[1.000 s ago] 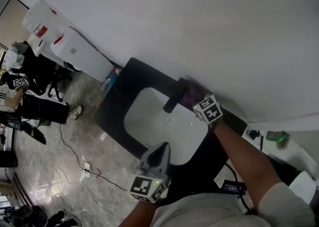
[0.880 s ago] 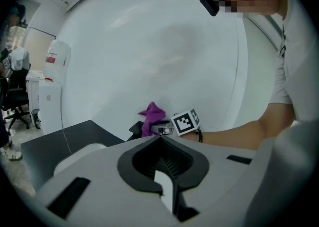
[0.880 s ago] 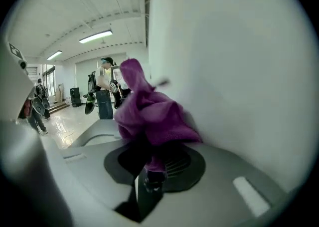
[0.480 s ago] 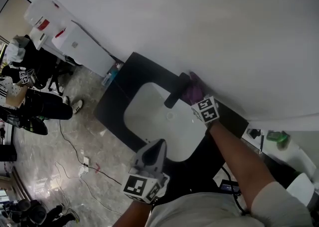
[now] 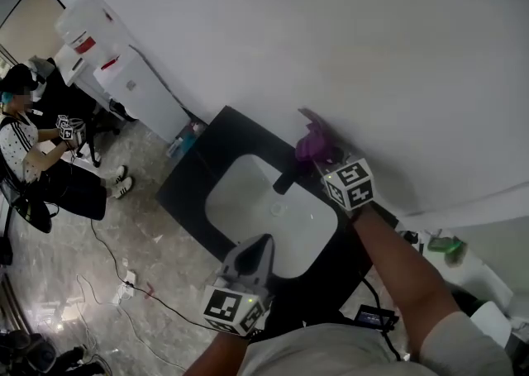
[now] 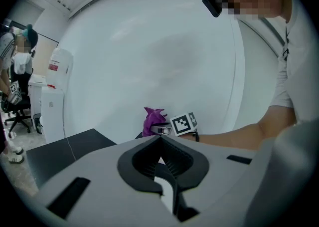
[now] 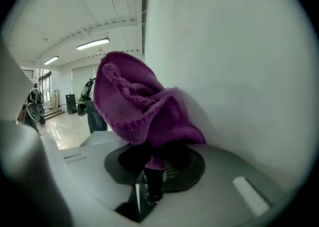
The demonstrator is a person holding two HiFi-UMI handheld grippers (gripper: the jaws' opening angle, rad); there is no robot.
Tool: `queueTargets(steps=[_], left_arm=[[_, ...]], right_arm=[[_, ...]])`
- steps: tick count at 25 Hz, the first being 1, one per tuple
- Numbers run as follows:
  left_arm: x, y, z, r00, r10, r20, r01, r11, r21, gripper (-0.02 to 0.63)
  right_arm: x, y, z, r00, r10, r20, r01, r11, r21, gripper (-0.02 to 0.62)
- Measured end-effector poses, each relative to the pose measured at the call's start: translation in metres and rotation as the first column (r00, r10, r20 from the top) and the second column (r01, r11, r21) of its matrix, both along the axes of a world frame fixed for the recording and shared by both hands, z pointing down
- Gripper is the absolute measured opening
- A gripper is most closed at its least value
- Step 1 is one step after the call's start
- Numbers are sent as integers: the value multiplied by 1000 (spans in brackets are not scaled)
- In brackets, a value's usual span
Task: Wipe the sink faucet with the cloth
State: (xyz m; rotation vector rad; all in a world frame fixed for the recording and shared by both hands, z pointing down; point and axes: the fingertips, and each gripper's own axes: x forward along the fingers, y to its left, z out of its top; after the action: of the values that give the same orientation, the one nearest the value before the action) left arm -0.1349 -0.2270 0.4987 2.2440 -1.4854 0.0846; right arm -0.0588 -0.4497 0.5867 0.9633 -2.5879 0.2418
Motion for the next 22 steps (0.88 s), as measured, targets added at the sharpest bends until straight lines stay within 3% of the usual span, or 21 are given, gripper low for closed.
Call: queueTargets(steps=[2,4,9,11,13,16,18,22], left_arm=[[0,2,-4,1000,6,1,-6,1000,8,6],[-3,7,-4,1000,-10,5,10,1000,13,6],[-14,12,11,1000,-28,-7,28,1000,-7,6],[-19,13,12,1000,-26,-7,26,1000,-4,6],[-22,14,10,1000,-18,-4,18,1000,-2,6],[-23,18,12,1000,-9,-21,8,1000,-15,6],[-23,21,15,999,-15,-31,14,1000,-24,6],[-18,21,15,999,-11,-52,10,1000,-28,6]], right_arm=[[-10,-5,14,1000,8,-28,-9,999,-42,61],[-27,11,27,1000,-7,7,8,996,-83,61],[-74,94,42,981,-195,22,196,975,-102,61],[-67,84,32,987,-161,28,162,984,-68,61],[-44,44,14,998,-52,25,53,999,-13,61],[-18,-4,12,996,60,-66,-57,997,41,61],[-27,4,21,994,23,-108,-18,999,47,61],[-65,81,36,982,-138,-126,144,989,38,60]])
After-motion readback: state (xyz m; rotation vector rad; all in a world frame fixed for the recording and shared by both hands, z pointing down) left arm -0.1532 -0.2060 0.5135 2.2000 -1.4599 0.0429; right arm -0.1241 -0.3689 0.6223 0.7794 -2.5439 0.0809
